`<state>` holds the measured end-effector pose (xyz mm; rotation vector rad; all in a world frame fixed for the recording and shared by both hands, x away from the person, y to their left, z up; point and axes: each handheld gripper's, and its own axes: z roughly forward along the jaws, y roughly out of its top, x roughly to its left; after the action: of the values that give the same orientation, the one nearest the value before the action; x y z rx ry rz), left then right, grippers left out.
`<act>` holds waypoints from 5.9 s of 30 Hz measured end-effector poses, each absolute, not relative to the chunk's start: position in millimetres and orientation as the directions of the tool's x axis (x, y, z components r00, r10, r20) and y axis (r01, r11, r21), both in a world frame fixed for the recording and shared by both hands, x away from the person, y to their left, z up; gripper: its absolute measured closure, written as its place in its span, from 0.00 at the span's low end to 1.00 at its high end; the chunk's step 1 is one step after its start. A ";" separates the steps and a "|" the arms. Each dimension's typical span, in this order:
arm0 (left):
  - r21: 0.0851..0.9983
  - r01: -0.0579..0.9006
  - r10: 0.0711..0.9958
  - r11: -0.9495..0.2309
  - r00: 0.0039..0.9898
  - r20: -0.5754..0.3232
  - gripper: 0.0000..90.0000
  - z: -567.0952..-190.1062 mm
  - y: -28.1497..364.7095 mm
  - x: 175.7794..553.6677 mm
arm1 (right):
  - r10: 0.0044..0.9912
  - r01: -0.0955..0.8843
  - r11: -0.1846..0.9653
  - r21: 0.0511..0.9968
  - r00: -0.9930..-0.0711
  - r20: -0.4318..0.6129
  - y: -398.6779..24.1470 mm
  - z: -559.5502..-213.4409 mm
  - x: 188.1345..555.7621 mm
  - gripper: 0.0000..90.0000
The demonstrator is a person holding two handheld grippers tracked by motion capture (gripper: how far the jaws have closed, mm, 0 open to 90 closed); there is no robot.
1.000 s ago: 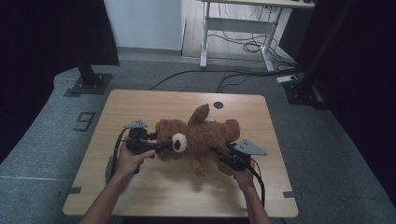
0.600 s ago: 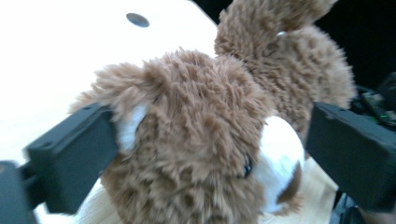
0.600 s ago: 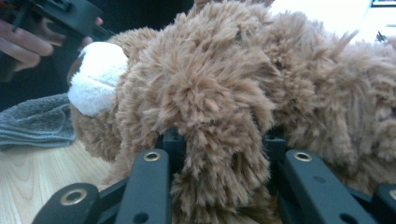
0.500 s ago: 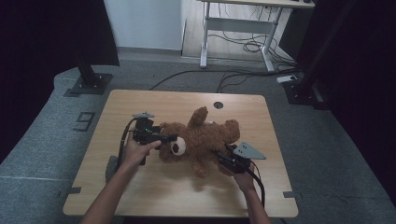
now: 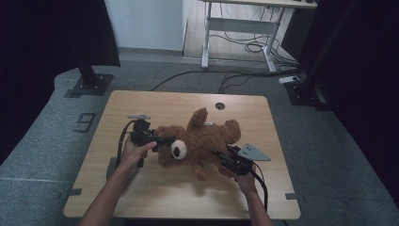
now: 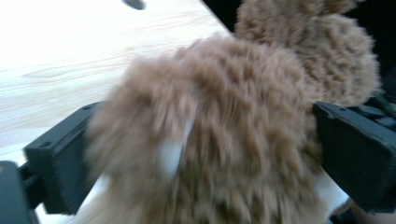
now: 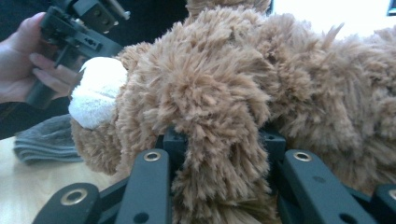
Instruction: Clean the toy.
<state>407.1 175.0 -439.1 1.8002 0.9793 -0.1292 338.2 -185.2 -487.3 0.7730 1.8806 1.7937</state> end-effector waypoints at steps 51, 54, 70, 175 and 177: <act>0.833 0.432 0.722 -0.347 0.689 -0.057 0.63 -452.7 144.0 373.1 | 0.717 0.091 0.345 0.934 -0.668 -0.199 -150.9 -521.1 364.0 0.44; 0.836 0.435 0.728 -0.334 0.682 -0.064 0.64 -462.8 146.1 371.1 | 0.726 0.118 0.356 0.927 -0.660 -0.195 -149.1 -524.4 363.1 0.37; 0.870 0.332 0.721 -0.364 0.692 0.038 0.64 -489.0 145.9 338.7 | 0.726 0.087 0.247 0.965 -0.676 -0.125 -167.2 -480.2 339.4 0.24; 0.851 0.483 0.771 -0.206 0.615 -0.163 0.83 -449.0 224.1 312.1 | 0.697 0.057 0.346 0.937 -0.684 -0.215 -158.1 -521.1 331.0 0.60; 0.861 0.460 0.749 -0.215 0.643 -0.157 0.83 -439.8 206.7 314.1 | 0.698 0.058 0.344 0.937 -0.683 -0.214 -158.0 -521.4 331.0 0.60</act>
<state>314.1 206.7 -439.8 1.8612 0.9618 0.3618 331.0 -158.0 -521.4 0.6580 2.0032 1.3621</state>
